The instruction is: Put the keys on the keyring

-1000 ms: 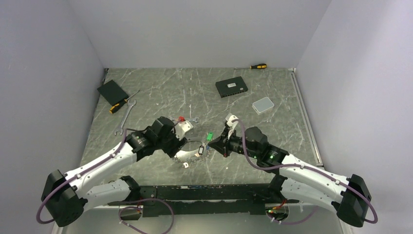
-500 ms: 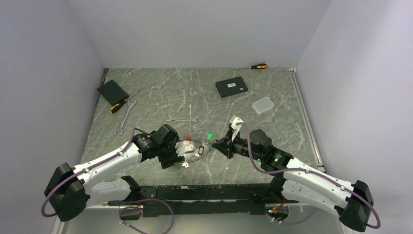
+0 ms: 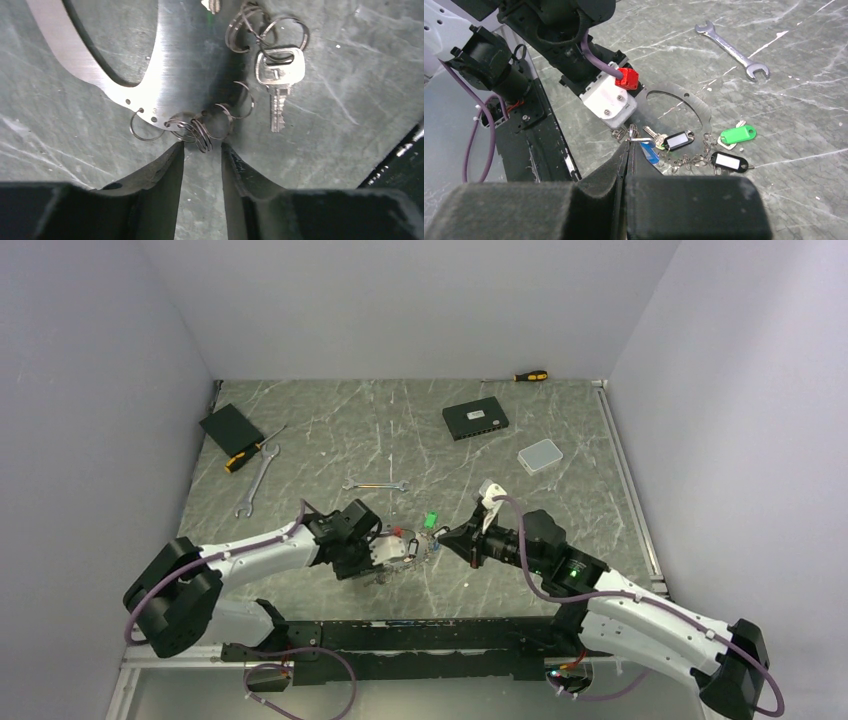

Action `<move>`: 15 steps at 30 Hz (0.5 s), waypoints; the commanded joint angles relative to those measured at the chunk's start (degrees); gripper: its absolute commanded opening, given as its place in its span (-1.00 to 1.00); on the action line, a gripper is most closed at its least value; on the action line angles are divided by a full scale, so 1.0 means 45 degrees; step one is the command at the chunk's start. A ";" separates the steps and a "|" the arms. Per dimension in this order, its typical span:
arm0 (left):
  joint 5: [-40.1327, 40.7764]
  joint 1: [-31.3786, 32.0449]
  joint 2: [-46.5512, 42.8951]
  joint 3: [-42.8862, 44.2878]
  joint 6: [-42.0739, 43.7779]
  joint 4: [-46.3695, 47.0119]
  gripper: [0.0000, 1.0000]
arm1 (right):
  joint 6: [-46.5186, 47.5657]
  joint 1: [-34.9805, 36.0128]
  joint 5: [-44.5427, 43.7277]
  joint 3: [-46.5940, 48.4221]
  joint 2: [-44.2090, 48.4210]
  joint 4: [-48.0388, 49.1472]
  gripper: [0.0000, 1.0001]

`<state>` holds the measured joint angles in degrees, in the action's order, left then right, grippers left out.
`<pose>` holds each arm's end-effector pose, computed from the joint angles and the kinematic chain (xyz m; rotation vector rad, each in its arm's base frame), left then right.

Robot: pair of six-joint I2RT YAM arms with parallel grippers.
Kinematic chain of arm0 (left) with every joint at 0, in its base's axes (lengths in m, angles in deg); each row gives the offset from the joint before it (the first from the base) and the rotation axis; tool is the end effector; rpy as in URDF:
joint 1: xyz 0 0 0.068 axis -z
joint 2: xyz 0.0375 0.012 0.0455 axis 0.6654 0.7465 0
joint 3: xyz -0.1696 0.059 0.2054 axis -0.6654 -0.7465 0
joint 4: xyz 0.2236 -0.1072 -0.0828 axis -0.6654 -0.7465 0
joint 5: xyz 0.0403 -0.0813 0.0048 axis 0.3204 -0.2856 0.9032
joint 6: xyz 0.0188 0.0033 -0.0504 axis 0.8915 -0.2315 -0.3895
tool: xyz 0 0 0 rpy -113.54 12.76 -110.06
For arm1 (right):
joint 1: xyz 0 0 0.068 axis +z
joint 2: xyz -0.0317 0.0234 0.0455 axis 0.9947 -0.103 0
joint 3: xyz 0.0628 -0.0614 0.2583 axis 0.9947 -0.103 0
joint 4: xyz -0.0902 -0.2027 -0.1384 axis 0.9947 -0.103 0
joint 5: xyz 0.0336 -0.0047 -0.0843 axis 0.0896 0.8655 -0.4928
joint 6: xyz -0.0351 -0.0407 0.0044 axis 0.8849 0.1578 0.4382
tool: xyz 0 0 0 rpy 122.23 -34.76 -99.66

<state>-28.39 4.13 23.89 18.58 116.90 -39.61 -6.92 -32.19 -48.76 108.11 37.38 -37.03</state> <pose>0.1503 -0.1579 0.1608 1.7268 2.2127 -0.1547 0.1049 0.1450 0.2592 -0.7592 1.7079 0.9751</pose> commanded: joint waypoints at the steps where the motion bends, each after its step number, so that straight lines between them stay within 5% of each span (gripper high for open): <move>1: 0.0746 0.0043 0.0356 -0.0031 0.0494 0.0988 -0.36 | 0.0065 -0.0029 0.0142 -0.0035 0.0355 0.0398 -1.00; 7: 0.0574 0.0052 0.0502 0.0206 0.0848 0.0738 -0.98 | 0.0065 -0.0030 0.0155 -0.0063 0.0501 0.0398 -1.00; 15: 0.0162 0.0076 -0.1179 0.0262 0.1261 0.0633 -1.00 | 0.0104 -0.0029 -0.0220 -0.0084 0.0538 0.0337 -1.00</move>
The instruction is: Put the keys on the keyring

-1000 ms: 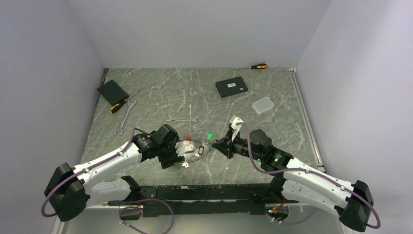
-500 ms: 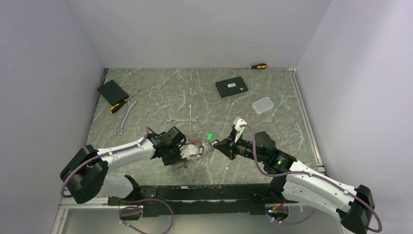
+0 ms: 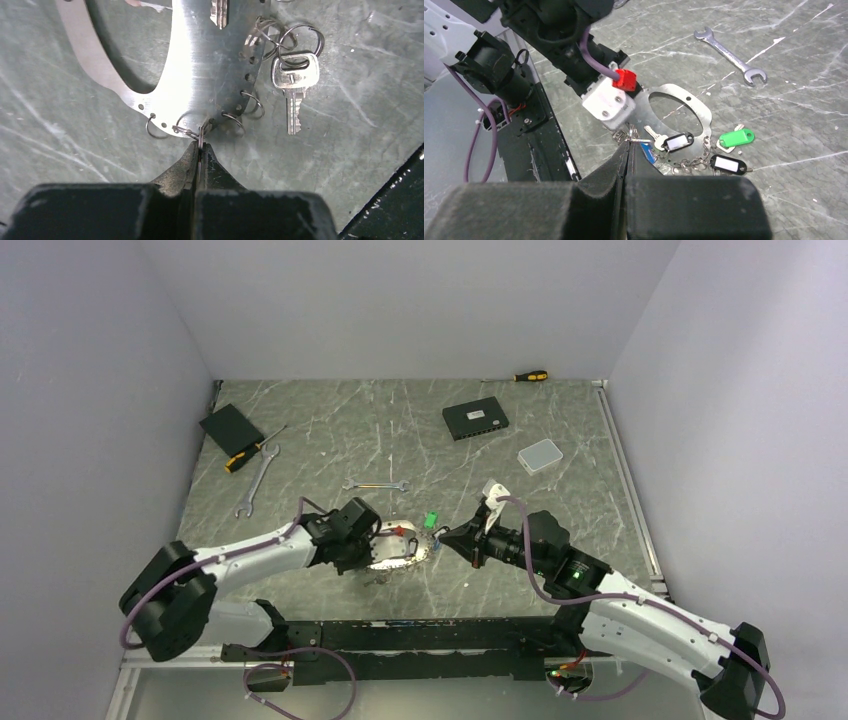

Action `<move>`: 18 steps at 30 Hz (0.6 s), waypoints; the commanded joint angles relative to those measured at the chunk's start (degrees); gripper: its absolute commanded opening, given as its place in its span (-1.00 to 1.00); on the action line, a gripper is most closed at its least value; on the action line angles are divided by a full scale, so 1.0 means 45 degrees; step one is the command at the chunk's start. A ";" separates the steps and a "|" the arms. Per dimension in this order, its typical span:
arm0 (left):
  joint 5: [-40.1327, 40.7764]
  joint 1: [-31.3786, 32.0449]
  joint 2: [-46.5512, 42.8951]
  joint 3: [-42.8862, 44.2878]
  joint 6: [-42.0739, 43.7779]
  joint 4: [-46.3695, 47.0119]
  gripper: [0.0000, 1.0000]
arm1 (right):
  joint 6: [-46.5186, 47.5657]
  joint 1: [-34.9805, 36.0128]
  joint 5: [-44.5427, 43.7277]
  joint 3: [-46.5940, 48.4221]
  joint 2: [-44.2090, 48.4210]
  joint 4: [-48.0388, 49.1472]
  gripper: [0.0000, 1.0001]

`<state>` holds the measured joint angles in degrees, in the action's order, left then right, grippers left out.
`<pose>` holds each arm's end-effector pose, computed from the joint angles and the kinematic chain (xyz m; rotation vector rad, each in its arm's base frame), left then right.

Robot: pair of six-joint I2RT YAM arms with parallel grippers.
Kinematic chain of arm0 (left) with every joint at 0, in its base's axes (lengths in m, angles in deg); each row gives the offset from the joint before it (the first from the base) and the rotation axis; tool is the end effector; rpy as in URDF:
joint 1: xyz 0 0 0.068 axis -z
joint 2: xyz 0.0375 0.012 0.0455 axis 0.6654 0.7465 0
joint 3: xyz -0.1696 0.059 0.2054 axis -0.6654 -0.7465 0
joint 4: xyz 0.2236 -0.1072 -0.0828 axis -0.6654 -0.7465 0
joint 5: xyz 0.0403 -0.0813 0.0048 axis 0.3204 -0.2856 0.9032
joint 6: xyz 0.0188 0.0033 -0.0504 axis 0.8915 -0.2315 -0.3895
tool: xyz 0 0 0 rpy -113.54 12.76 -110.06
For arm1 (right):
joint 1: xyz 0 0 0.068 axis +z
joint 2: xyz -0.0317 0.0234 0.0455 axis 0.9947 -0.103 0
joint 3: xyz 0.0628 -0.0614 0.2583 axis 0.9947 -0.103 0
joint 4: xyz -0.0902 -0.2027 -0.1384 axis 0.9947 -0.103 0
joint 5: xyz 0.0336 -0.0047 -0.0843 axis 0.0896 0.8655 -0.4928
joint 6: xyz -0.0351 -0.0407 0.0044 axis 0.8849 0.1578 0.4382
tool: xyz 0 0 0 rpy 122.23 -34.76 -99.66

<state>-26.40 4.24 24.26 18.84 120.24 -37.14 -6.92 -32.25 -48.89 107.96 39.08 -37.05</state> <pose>0.1548 -0.1614 0.1624 1.7577 2.1296 -0.0982 0.1024 0.1413 0.2629 -0.7488 1.6816 0.9802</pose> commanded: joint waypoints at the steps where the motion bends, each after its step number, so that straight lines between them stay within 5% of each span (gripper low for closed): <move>1: -0.0453 0.0055 -0.1683 0.0140 0.0563 0.0102 -1.00 | 0.0104 -0.0015 -0.0197 -0.0050 0.0107 0.0327 -1.00; 9: -0.1175 0.0264 -0.4305 -0.0108 0.0916 0.0020 -1.00 | 0.0114 -0.0015 0.0113 0.0070 -0.0401 0.0431 -1.00; 18: -0.3501 0.0438 -0.4562 0.1009 0.1530 -0.1535 -1.00 | 0.0143 -0.0005 0.1316 0.0908 -0.1056 0.0616 -1.00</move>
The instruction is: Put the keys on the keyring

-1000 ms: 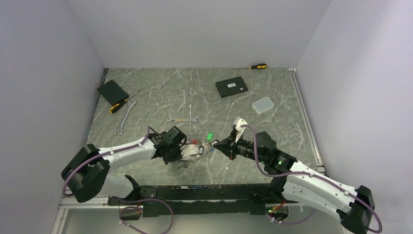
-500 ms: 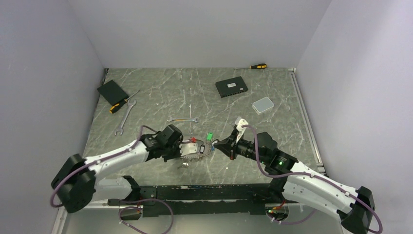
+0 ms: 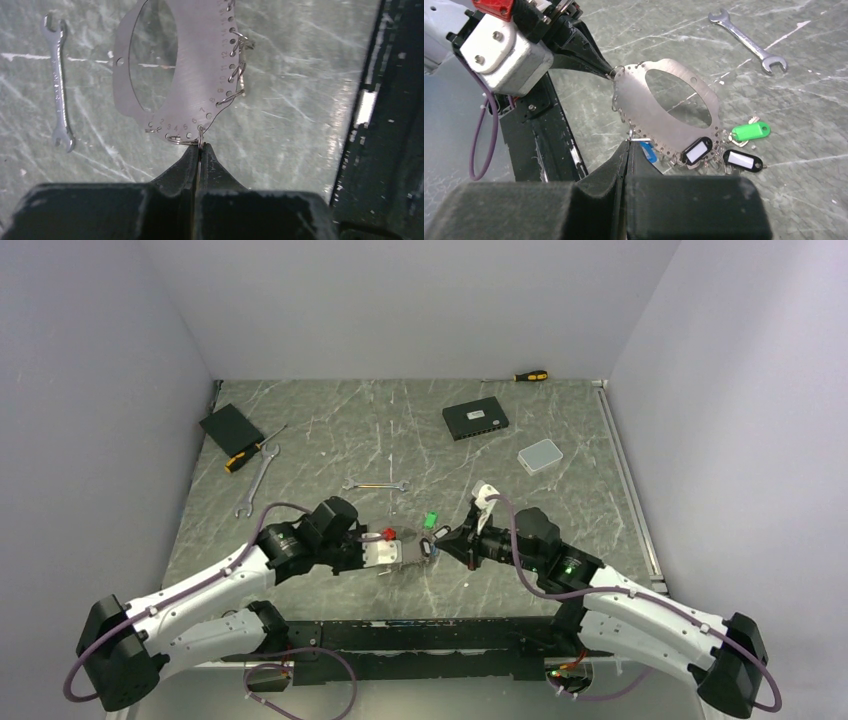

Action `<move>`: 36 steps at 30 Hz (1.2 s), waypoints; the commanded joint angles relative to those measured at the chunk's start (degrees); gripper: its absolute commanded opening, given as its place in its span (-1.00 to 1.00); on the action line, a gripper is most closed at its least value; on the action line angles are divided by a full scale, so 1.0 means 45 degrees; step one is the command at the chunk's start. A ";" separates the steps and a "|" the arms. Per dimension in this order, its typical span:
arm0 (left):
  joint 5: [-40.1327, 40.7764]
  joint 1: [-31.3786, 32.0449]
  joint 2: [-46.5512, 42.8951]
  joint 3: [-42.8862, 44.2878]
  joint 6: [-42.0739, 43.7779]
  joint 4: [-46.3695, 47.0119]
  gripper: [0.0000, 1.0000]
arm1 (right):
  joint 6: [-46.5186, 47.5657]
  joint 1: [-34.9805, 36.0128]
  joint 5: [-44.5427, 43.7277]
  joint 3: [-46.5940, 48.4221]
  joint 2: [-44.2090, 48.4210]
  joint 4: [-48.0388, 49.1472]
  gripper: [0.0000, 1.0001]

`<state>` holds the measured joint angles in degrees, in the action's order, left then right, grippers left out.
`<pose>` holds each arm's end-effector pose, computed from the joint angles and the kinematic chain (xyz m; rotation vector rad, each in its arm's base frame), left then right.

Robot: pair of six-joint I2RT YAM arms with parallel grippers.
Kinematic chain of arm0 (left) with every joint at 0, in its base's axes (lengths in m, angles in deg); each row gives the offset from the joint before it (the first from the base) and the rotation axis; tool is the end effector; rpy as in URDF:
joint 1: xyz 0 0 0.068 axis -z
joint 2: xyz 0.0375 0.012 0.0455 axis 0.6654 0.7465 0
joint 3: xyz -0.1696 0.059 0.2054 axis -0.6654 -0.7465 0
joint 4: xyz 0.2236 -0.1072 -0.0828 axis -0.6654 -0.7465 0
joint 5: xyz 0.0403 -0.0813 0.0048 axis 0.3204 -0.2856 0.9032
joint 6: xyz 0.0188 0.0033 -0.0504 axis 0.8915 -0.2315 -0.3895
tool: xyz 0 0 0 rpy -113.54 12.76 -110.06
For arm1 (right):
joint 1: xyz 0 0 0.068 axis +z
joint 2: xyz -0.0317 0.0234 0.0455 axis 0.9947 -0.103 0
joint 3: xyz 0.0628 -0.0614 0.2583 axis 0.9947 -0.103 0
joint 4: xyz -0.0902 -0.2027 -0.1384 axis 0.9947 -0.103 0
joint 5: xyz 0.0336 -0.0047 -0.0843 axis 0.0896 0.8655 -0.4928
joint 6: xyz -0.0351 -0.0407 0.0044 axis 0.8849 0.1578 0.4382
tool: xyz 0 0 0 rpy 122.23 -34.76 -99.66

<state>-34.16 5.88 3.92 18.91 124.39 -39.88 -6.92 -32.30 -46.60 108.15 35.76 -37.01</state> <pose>0.1238 -0.1441 0.2274 1.7031 1.7659 -0.2804 0.1065 0.1486 0.2550 -0.7938 1.7295 0.9981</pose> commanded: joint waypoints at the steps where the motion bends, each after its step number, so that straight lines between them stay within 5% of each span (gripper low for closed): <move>1: -0.1990 0.0074 -0.0046 0.1053 0.0646 -0.0963 -1.00 | 0.0153 -0.0004 0.1044 0.0948 -0.0461 0.0673 -1.00; 9: -0.3108 0.0124 -0.1431 0.0845 0.0687 -0.0771 -1.00 | 0.0364 0.0041 0.2921 0.1668 -0.1818 0.1057 -1.00; 27: -0.6283 0.0145 -0.4613 0.0080 0.1838 0.0472 -1.00 | 0.1168 0.0536 0.3875 0.3737 -0.3500 0.0438 -1.00; 36: -0.5687 0.0142 -0.4911 0.0043 0.1907 0.0206 -1.00 | 0.2007 0.1153 0.3821 0.4960 -0.4118 -0.1336 -1.00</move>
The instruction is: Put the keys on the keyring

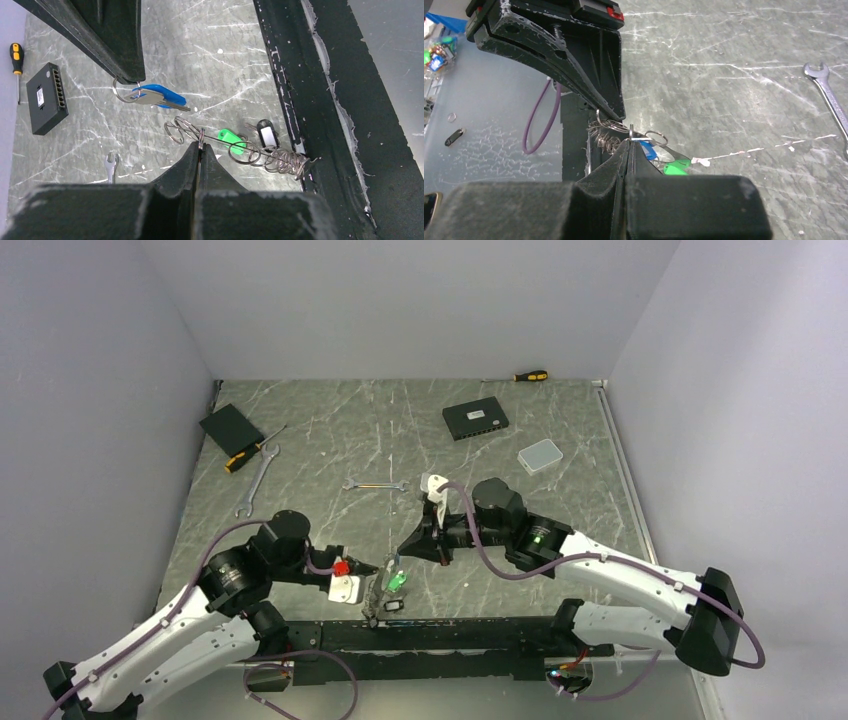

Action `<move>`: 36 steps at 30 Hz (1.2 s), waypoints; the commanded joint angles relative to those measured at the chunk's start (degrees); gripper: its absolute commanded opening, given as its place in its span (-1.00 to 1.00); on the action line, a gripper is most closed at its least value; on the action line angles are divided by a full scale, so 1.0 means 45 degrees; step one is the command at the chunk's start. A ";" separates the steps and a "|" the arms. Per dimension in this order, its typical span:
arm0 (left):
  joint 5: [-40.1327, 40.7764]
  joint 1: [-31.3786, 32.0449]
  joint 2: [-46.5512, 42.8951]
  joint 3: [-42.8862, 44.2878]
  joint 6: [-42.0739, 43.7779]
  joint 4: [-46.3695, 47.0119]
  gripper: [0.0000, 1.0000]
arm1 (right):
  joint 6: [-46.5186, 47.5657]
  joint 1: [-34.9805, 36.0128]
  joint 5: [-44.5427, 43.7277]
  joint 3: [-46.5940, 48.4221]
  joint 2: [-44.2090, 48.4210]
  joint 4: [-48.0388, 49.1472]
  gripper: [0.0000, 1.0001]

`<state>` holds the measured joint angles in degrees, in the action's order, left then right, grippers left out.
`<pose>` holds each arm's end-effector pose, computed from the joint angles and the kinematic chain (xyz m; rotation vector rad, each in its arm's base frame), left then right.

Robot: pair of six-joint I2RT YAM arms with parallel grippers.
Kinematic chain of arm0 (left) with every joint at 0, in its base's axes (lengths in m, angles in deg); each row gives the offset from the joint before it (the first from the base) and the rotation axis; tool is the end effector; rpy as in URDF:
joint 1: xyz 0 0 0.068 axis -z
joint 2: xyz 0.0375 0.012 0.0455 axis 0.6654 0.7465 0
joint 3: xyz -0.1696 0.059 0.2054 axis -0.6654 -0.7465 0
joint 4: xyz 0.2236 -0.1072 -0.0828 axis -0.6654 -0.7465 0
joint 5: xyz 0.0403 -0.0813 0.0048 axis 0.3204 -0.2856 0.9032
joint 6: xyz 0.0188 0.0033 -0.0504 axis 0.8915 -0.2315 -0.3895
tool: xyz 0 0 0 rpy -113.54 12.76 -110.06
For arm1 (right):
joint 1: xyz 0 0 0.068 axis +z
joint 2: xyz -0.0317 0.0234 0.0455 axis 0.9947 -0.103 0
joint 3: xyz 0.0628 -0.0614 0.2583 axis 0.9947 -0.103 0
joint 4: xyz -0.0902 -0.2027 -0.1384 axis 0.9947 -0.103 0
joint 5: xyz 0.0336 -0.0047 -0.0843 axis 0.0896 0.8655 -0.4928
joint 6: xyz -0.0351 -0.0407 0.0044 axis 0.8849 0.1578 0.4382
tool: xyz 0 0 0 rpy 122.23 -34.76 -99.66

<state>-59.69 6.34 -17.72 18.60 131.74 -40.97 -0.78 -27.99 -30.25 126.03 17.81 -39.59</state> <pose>0.0716 -0.1102 0.2814 1.7170 1.1392 -0.6736 0.1204 0.2108 0.3023 -1.1679 1.6091 1.2155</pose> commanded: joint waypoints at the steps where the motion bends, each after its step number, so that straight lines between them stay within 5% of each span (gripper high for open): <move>1: 0.0120 0.0034 -0.0122 0.0114 0.0282 0.0464 -1.00 | 0.0694 0.0240 0.0165 0.1108 -0.0145 -0.0908 -1.00; 14: 0.0774 0.0043 -0.0634 -0.0310 0.0822 0.0686 -1.00 | 0.0914 0.0521 -0.0548 0.2052 -0.0844 -0.1090 -1.00; 25: 0.1840 0.0034 0.2054 0.0112 -0.0519 0.1008 -1.00 | 0.0121 0.0523 -0.3198 0.1128 -0.1142 -0.0361 -1.00; 36: 0.0487 0.0044 0.4369 0.0967 -0.2136 0.1386 -1.00 | -0.1785 0.0503 -0.6500 -0.1185 0.0750 -0.0591 -1.00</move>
<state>-54.16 6.36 -0.41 21.64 126.93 -32.88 -4.54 -25.85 -52.13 122.95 16.74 -44.22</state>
